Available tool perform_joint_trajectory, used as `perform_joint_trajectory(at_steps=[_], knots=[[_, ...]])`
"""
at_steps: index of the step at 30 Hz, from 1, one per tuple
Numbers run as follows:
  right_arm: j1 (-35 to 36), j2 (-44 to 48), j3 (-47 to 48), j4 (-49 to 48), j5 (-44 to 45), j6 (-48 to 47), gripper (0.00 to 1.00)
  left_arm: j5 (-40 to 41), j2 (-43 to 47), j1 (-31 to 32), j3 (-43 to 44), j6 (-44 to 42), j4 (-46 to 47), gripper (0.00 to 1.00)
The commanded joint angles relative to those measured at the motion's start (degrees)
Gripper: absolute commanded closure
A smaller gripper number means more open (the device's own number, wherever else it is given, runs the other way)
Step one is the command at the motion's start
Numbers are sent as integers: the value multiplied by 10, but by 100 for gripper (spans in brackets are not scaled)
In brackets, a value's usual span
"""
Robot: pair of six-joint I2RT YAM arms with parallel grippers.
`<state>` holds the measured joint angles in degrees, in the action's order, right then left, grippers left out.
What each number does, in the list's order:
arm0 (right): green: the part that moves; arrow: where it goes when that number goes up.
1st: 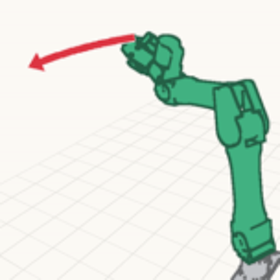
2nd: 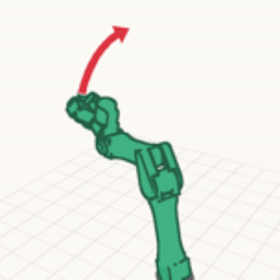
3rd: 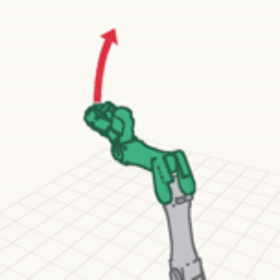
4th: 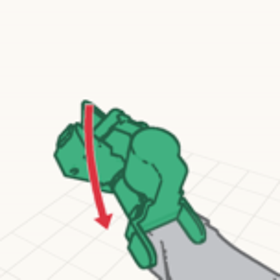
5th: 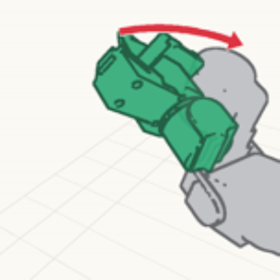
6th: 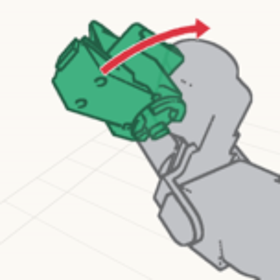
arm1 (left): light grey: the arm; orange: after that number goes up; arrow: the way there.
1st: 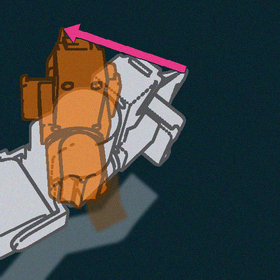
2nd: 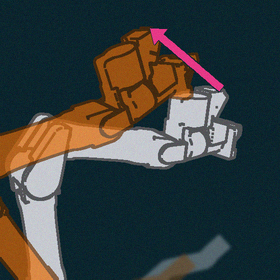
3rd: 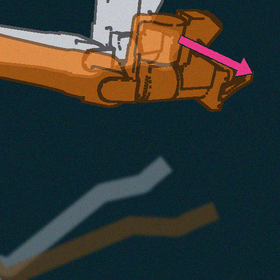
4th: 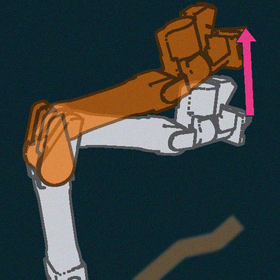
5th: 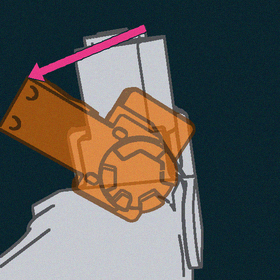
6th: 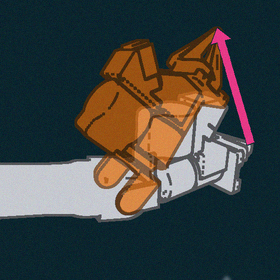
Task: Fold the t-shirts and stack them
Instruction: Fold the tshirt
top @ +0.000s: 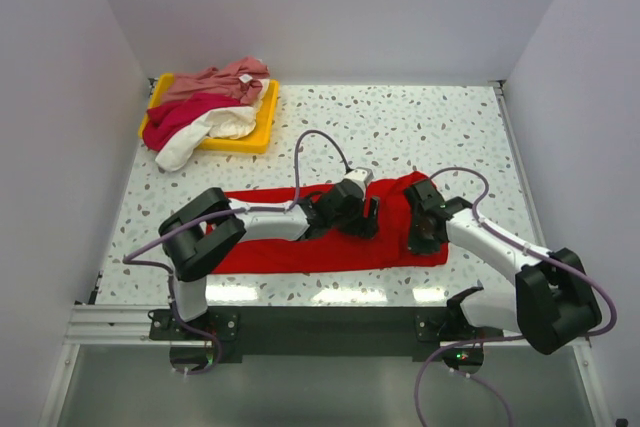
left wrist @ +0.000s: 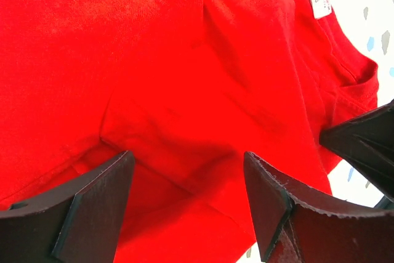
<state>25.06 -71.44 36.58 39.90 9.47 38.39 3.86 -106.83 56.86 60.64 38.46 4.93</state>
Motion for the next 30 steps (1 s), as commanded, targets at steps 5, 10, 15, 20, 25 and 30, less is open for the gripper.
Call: perform_joint_trajectory(at_steps=[5, 10, 15, 20, 25, 30], knots=[[-2, 17, 25, 28, 17, -5, 85, 14, 2, 1, -11, 12, 18, 24], [-2, 17, 20, 26, 12, -3, 76, 15, 9, 1, -21, 16, 21, 24], [-2, 25, 17, 19, 6, -2, 84, 18, 18, 1, -28, 15, 21, 24], [-3, 33, 20, 25, 7, -3, 100, 20, 20, 1, -31, 16, 20, 24], [-2, 53, 38, 55, 23, -6, 100, 24, 23, 1, -32, 16, 18, 24], [-2, 74, 60, 99, 41, -4, 100, 21, 18, 1, -32, 15, 16, 24]])
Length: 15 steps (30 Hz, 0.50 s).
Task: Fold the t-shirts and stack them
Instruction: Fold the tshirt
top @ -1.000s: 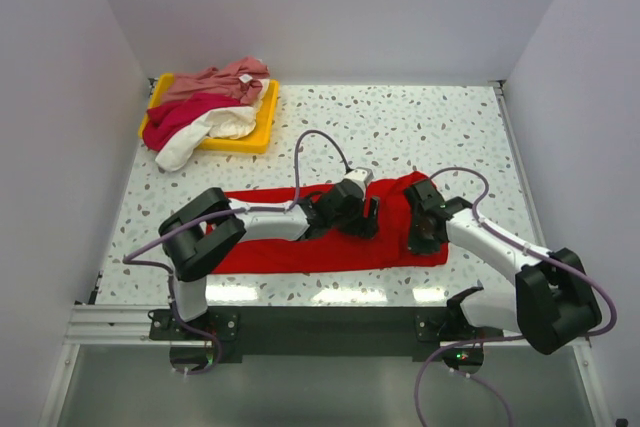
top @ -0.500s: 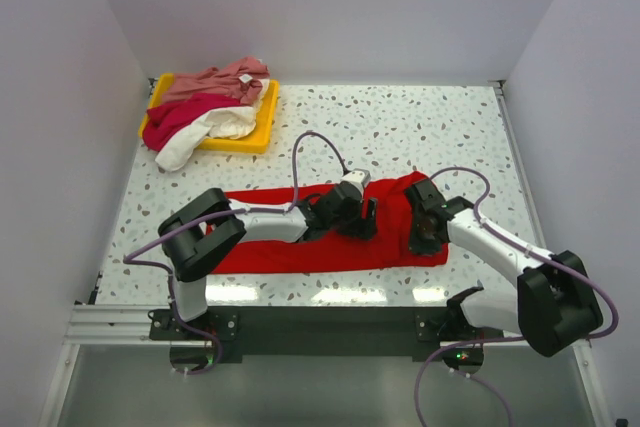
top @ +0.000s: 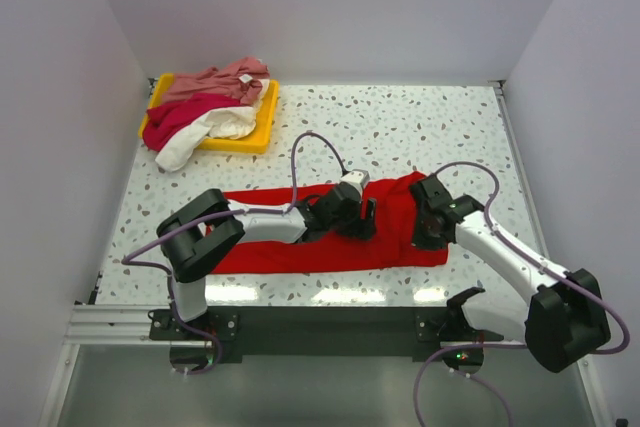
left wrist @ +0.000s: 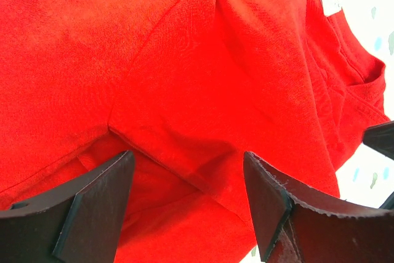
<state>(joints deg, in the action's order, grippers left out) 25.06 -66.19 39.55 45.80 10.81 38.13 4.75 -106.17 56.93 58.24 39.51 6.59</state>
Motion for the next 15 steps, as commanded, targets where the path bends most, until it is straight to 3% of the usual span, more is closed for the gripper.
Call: perform_joint_trajectory(at_steps=[1, 6, 9, 15], knots=[[-2, 30, 29, 38, 25, -2, 100, 10, 12, 0, -8, 6, -1, 24], [-2, 12, 30, 28, 12, 2, 100, 11, 18, 0, -9, 0, -1, 24], [-2, -4, 9, -7, -18, 9, 91, 13, 22, 0, -11, -3, -3, 24], [-2, -37, 0, -40, -25, 11, 85, 12, 27, 0, -16, -2, -3, 24]])
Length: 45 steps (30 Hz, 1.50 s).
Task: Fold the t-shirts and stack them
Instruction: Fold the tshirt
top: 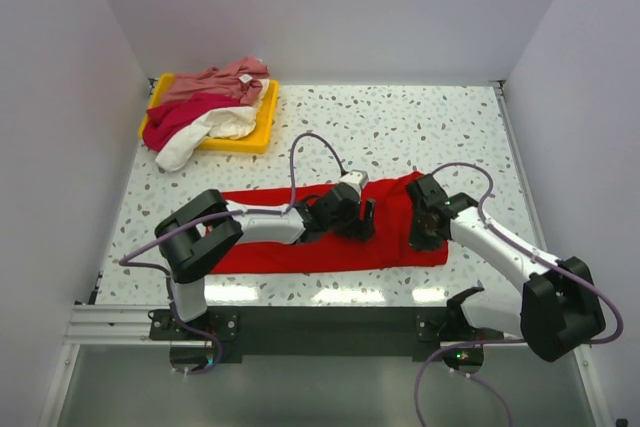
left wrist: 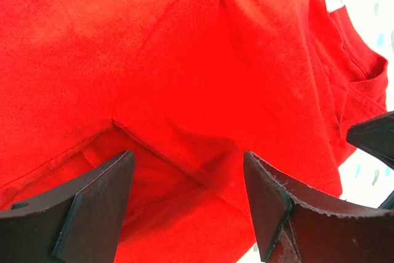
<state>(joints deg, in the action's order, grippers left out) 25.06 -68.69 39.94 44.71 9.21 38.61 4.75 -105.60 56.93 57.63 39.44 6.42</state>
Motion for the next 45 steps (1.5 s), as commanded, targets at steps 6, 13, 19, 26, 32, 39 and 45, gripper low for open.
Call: perform_joint_trajectory(at_steps=[6, 13, 19, 26, 32, 39, 45], knots=[[-3, -25, -12, -42, -4, 6, 80, 10, 19, 1, -12, 1, 1, 24], [-2, -38, -29, -62, -3, 8, 77, 7, 17, 0, -13, 3, 0, 24], [-2, -44, -36, -76, -9, 7, 76, 7, 19, 0, -13, 4, 0, 24], [-2, -46, -36, -83, -10, 7, 91, 8, 18, 0, -13, 4, -3, 24], [-2, -19, -15, -39, 12, 2, 100, 8, 17, 0, -14, 3, -4, 24], [-4, 36, 21, 47, 43, -1, 100, 4, 12, 0, -11, 1, -4, 24], [-4, 32, 48, 85, 44, 2, 100, 8, 16, 1, -15, -7, -9, 24]])
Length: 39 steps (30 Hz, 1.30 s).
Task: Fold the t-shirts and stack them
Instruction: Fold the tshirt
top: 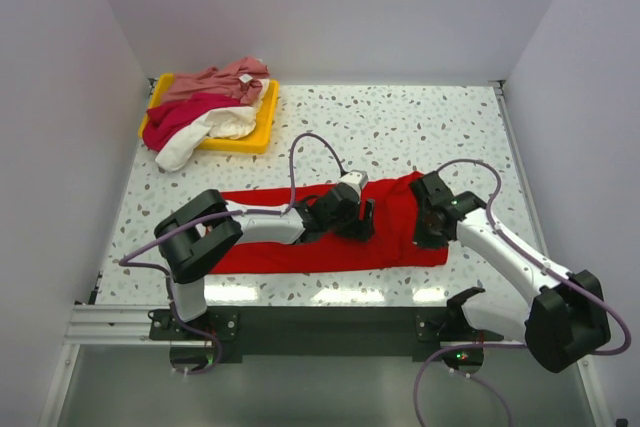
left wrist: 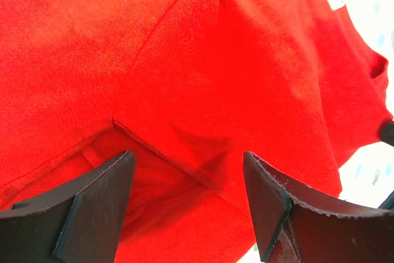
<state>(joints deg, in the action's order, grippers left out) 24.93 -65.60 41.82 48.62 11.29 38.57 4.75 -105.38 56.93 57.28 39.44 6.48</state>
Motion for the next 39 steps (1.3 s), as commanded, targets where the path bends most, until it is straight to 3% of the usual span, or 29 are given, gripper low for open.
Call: perform_joint_trajectory(at_steps=[1, 17, 30, 31, 32, 34, 37, 39], knots=[[-3, 1, 33, 51, 27, 3, 100, 13, 16, 0, -13, -9, -11, 24], [-3, 40, 93, 203, 59, 31, 100, 30, 54, 14, -32, -38, -17, 24], [-2, 49, 62, 196, 50, 49, 100, 6, 87, 43, -49, -34, -2, 24], [-2, 47, 61, 198, 61, 50, 98, 4, 85, 45, -51, -30, 0, 24], [-2, 47, 63, 201, 65, 51, 80, 2, 83, 47, -51, -28, 3, 24], [0, 50, 67, 201, 79, 55, 55, -2, 76, 50, -50, -21, 5, 24], [27, 54, 78, 200, 104, 70, 42, 13, 79, 52, -51, -13, -8, 24], [56, 52, 85, 184, 101, 75, 41, 37, 97, 51, -52, -12, -21, 24]])
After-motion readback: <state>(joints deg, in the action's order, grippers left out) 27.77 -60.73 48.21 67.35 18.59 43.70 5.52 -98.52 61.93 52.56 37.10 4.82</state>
